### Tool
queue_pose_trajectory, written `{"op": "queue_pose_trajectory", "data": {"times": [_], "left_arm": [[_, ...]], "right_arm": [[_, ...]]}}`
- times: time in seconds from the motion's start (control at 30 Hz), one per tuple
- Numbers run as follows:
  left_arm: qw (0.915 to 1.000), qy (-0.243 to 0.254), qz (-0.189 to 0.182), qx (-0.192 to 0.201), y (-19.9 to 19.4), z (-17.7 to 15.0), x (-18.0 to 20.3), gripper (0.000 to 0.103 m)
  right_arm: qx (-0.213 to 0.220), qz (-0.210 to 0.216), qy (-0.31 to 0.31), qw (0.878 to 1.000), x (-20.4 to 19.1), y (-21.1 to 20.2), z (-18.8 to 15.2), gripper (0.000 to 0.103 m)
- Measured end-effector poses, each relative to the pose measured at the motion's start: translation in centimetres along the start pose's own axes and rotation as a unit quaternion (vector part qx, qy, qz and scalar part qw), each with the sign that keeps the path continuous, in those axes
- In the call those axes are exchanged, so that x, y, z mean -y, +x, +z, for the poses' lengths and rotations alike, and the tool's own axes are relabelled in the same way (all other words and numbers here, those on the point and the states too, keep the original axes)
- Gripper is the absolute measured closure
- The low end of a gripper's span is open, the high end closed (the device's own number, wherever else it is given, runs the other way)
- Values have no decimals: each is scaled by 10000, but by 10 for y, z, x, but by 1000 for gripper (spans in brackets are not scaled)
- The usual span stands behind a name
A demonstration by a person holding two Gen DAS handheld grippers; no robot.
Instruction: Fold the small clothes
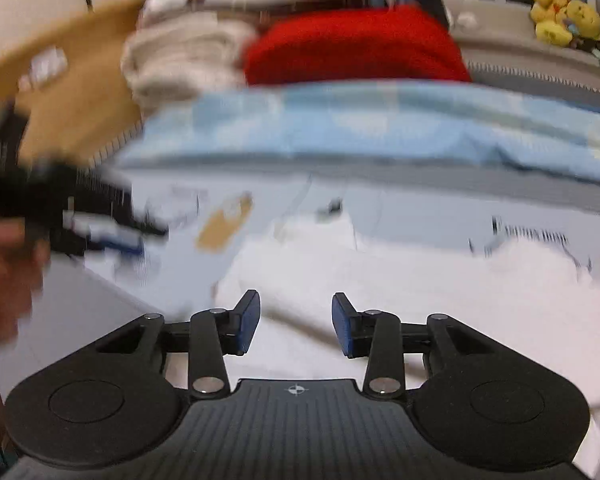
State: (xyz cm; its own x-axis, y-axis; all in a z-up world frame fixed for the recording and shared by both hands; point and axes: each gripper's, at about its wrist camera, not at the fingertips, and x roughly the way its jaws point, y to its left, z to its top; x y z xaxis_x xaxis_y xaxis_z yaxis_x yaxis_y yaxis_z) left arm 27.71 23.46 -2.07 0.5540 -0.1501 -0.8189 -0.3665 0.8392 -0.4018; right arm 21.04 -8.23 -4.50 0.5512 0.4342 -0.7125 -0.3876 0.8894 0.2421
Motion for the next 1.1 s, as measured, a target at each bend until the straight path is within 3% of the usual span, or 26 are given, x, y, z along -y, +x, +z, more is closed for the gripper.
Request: {"op": "queue_pose_trajectory", "data": {"times": [0.07,0.2,0.27,0.33,0.43,0.5,0.67,0.93,1.03,1.1], "left_arm": [[10000,2,-55,-8,0,0,0,61],[9998,178,-100,-41,8,-5,7,66],[9992,370,-127,-112,17,-12,16,79],[9984,514,-126,-191,28,-19,23,79],[9977,562,-156,-341,48,-28,28,79],[9975,505,-300,-403,62,-32,29,79],[9968,511,-155,-597,93,-38,36,78],[9942,707,87,-801,126,-48,44,79],[9927,937,184,-738,122,-48,50,96],[9944,876,175,-570,105,-43,51,97]], "right_arm": [[-87,-278,206,9994,10,-19,1,59],[153,-1046,776,9914,46,-45,-2,49],[348,-1582,1132,9803,73,-46,-11,48],[132,-2106,1598,9643,95,-37,-15,48],[86,-1961,2186,9559,127,-34,-17,49],[117,-2070,2241,9523,141,-36,-18,49],[206,-2113,2367,9481,171,-42,-20,49],[403,-2427,2753,9293,211,-59,-18,49],[373,-2512,2910,9224,220,-59,-22,49],[343,-2491,3008,9199,223,-57,-25,49]]}}
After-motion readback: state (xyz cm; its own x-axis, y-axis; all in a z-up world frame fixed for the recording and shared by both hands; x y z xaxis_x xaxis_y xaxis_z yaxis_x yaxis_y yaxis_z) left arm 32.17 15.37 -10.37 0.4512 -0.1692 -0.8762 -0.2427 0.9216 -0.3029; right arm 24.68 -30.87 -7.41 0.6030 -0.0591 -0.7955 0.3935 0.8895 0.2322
